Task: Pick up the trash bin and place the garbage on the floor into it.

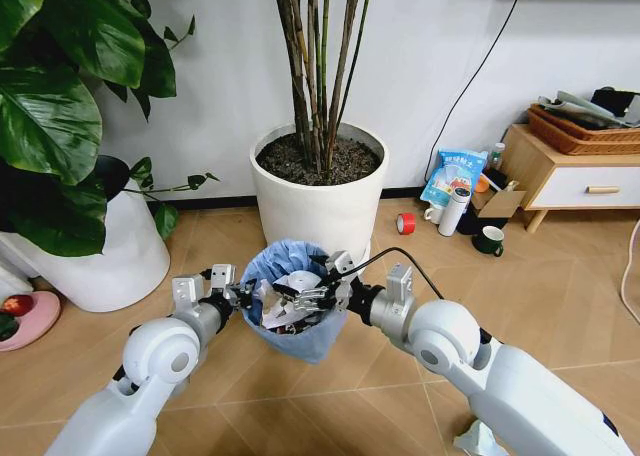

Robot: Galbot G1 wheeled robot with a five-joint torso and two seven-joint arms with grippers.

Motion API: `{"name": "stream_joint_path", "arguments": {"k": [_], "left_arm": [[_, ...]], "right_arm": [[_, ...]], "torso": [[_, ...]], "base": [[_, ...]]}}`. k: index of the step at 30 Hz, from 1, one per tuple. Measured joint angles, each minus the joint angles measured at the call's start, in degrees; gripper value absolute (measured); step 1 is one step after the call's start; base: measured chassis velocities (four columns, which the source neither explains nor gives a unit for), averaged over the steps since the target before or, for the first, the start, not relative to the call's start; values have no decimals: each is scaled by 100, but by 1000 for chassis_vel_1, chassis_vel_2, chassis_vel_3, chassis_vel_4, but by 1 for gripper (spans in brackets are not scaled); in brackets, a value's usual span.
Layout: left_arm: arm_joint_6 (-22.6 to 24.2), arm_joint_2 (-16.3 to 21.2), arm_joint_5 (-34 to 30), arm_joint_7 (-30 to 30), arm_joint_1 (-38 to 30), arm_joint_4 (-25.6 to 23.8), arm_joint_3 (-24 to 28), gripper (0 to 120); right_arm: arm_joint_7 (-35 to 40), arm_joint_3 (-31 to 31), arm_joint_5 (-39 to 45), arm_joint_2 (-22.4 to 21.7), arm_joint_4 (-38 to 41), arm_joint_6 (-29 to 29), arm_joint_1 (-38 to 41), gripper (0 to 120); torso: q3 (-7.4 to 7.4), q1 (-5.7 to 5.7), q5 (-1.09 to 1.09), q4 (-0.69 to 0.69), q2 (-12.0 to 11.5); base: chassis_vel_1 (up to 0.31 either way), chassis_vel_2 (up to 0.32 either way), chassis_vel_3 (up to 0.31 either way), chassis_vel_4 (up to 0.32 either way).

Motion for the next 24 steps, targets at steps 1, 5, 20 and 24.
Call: {"name": "stream_joint_path", "arguments": {"k": [1,5,20,24], "left_arm": [[0,0,0,0,0,0,0,0],[-1,3,72,0,46,-14,-44,0],[53,-50,476,-8,407,-189,-209,0],[55,-64,477,-9,397,-190,-209,0]], "right_arm": [[0,0,0,0,0,0,0,100],[75,319,-17,-43,118,-7,-117,100],[298,2696,-830,-150,233,-121,-1888,100],[347,3220,-1026,-37,133,-181,-2376,100]], "torso": [[0,0,0,0,0],[0,0,0,0,0],[-1,0,1,-1,0],[-1,0,-2,-1,0]], "base": [[0,0,0,0],[0,0,0,0],[0,0,0,0],[0,0,0,0]]}}
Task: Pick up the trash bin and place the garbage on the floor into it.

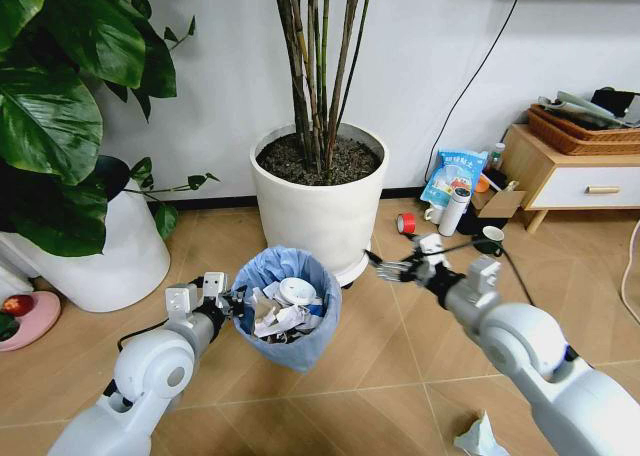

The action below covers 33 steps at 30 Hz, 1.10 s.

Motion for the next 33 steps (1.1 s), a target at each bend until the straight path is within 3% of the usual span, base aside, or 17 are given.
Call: {"name": "stream_joint_path", "arguments": {"k": [9,14,19,22,29,33], "left_arm": [[-2,-19,75,10,33,-4,-22,0],[-5,-25,74,44,-8,-48,-41,0],[-8,-31,74,61,26,-92,-69,0],[-10,-45,88,87,37,-111,-63,0],[-17,-107,215,166,62,-105,23,0],[-21,-127,243,190,58,-102,79,0]], "right_arm": [[48,631,-95,113,-176,-121,-1250,100],[-1332,1161,-733,372,-894,805,-1999,100],[-1889,1529,-1137,513,-1306,1379,-2438,100],[-2595,1932,-1614,561,-1727,1816,-2849,100],[-2781,2058,-1937,776,-2518,2152,-3114,100],[-2607,1881,-2130,983,-3122,2203,-2850,100]], "torso": [[0,0,2,1,0],[0,0,-1,0,0],[0,0,1,1,0],[0,0,1,0,0],[0,0,2,-1,0],[0,0,4,-1,0]], "base": [[0,0,0,0],[0,0,0,0],[0,0,0,0],[0,0,0,0],[0,0,0,0],[0,0,0,0]]}}
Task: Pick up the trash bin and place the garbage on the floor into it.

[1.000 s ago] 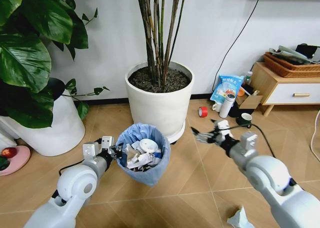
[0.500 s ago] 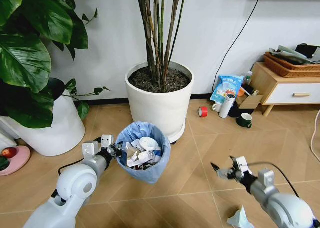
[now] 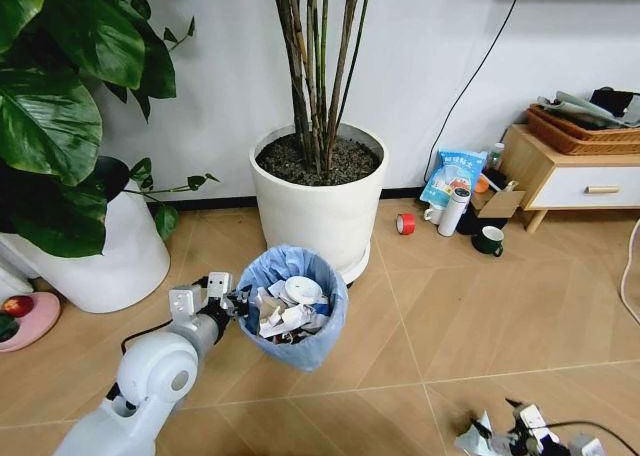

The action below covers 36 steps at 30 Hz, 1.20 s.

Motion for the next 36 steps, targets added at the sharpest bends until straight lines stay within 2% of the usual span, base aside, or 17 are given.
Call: {"name": "stream_joint_path", "arguments": {"k": [13,25,27,29,31,33,36], "left_arm": [[-3,12,-21,0,41,-82,-41,0],[-7,26,-36,27,-43,-19,-8,0],[-8,34,-60,28,-69,-10,2,0],[-7,38,-67,28,-72,-7,2,0],[-8,41,-71,28,-71,-1,3,0],[-8,41,-71,28,-71,2,2,0],[-7,39,-73,28,-80,14,2,0]], "right_arm": [[445,-504,-362,235,-1012,-104,999,100],[446,-624,-538,310,-1288,-91,1195,98],[446,-655,-566,304,-1374,-86,1260,89],[446,-660,-574,304,-1414,-78,1290,86],[445,-673,-584,300,-1472,-67,1328,74],[440,-676,-596,299,-1487,-62,1335,71],[428,-682,-615,346,-1543,-51,1363,56]], "torso": [[0,1,-1,2,0],[1,1,-2,2,0],[0,1,-3,1,0],[0,1,-3,1,0],[0,1,-5,2,0],[0,1,-7,2,0],[0,0,-11,1,0]], "base": [[0,0,0,0],[0,0,0,0],[0,0,0,0],[0,0,0,0],[0,0,0,0],[0,0,0,0],[0,0,0,0]]}}
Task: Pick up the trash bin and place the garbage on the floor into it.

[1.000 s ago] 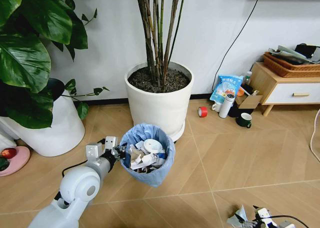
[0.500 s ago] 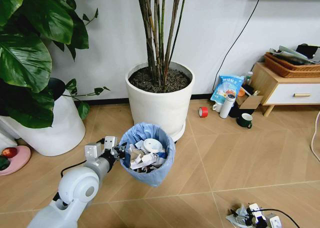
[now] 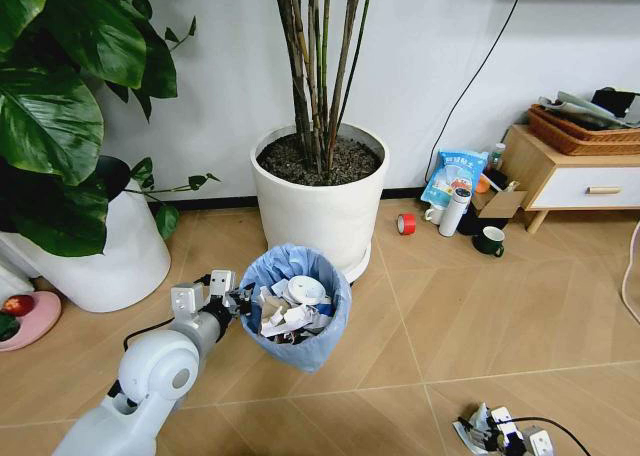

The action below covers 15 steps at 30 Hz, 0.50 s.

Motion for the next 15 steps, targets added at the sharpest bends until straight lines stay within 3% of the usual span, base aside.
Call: {"name": "stream_joint_path", "arguments": {"k": [4,13,15], "left_arm": [[0,-2,-6,-1,-24,6,0,0],[0,-22,-9,-12,-32,11,1,0],[0,-24,-9,-13,-36,11,1,0]], "right_arm": [[-16,-12,-15,8,-22,1,6,47],[-27,-2,-27,14,-28,0,5,9],[-18,2,-29,14,-26,-2,5,8]], "torso": [[0,0,4,0,0],[0,0,11,2,0],[1,0,10,2,0]], "base": [[0,0,0,0],[0,0,0,0],[0,0,0,0]]}}
